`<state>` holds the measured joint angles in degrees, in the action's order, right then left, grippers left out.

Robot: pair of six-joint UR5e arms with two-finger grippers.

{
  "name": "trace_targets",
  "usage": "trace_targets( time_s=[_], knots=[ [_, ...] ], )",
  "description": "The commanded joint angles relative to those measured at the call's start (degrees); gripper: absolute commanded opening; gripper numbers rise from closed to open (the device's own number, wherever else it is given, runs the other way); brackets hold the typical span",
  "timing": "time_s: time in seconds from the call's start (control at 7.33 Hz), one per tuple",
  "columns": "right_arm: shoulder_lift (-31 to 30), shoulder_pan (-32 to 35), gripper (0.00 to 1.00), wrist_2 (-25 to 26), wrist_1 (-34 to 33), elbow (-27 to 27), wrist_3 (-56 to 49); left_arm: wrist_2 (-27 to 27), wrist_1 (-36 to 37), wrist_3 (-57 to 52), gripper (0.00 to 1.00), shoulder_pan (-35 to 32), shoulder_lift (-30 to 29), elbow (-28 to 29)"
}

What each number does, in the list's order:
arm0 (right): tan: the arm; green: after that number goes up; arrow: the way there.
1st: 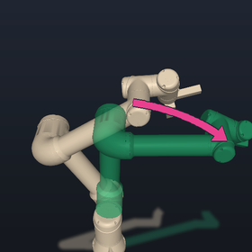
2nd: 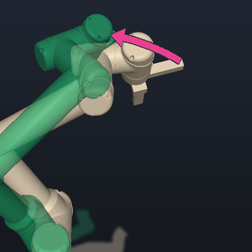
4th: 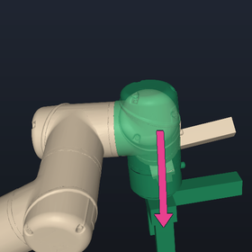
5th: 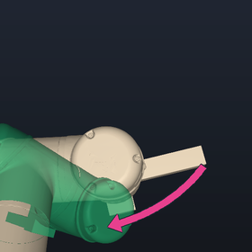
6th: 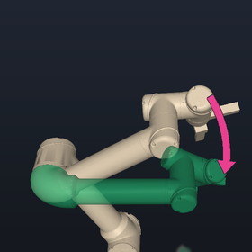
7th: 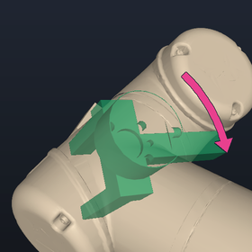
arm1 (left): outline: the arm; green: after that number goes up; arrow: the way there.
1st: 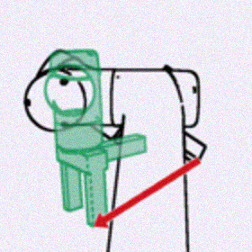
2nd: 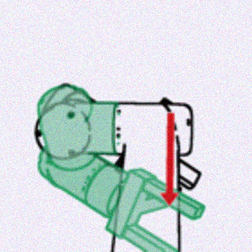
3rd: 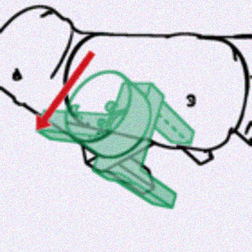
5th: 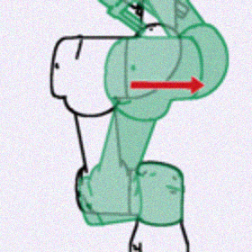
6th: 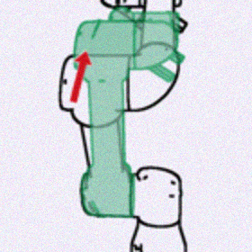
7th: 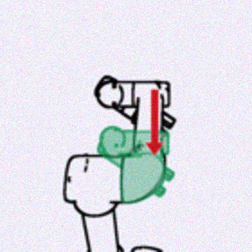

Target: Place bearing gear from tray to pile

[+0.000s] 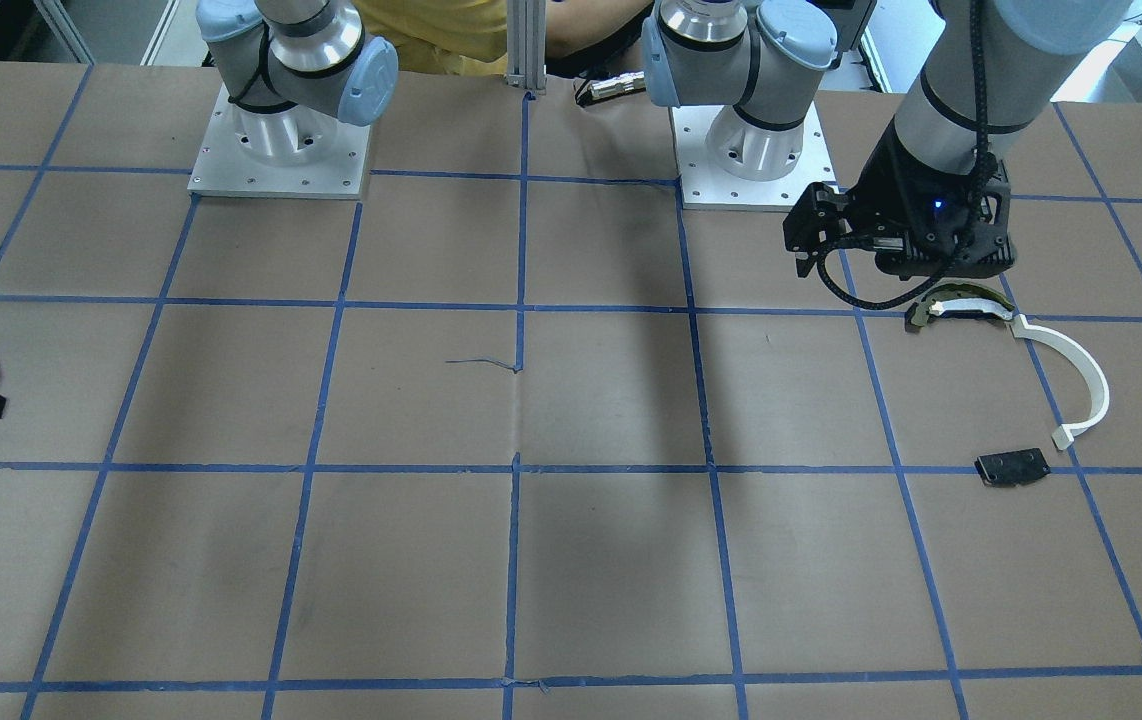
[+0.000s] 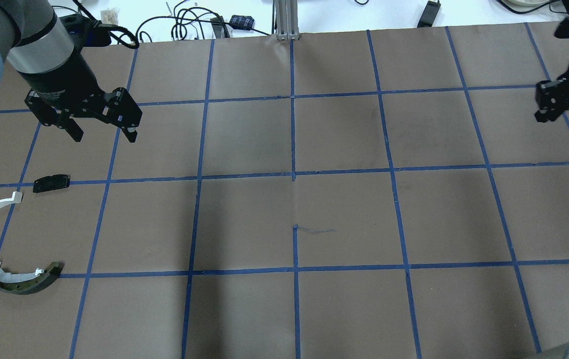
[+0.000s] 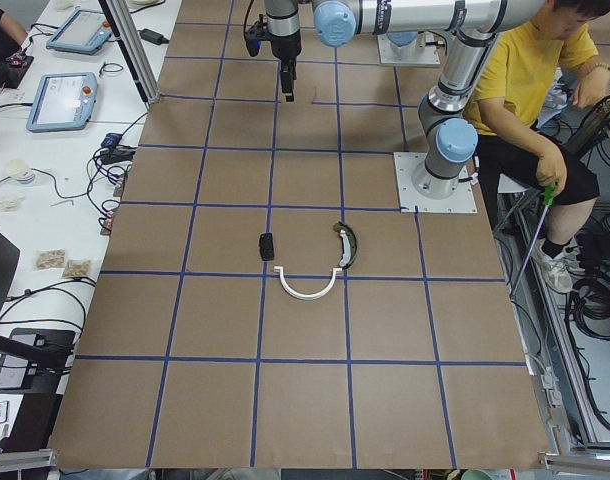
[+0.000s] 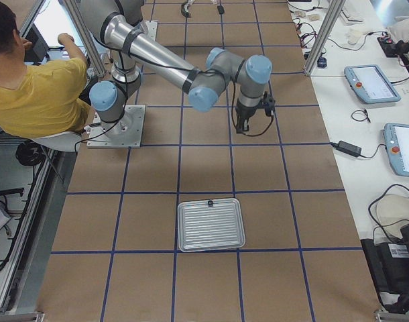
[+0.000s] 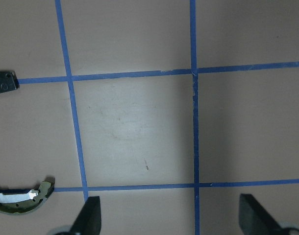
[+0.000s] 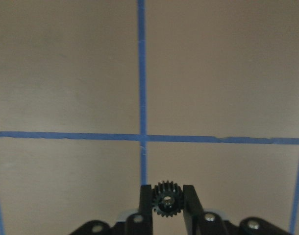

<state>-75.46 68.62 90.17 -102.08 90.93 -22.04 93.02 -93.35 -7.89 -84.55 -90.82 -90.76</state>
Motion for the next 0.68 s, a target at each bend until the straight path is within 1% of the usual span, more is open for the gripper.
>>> trace_targets(
  time_s=[0.0,0.14,0.27,0.41,0.55],
  knots=[
    [0.9,18.6,0.01,-5.8,-0.1,0.9,20.0,0.1,0.3,0.0,1.00,0.1,-0.2,0.0],
    [1.5,25.7,0.00,-9.8,-0.4,1.6,30.2,0.1,0.3,0.1,1.00,0.1,-0.2,0.0],
    [2.8,33.9,0.00,-10.1,-6.1,3.0,37.7,0.1,0.3,0.0,1.00,0.1,-0.2,0.0],
    [5.3,39.9,0.03,-10.4,-12.0,4.9,43.7,0.1,0.3,0.0,1.00,0.1,-0.2,0.0],
    [9.1,43.2,0.06,-12.3,-18.7,5.7,45.8,0.1,0.4,0.0,1.00,0.0,-0.4,0.0]
  ],
)
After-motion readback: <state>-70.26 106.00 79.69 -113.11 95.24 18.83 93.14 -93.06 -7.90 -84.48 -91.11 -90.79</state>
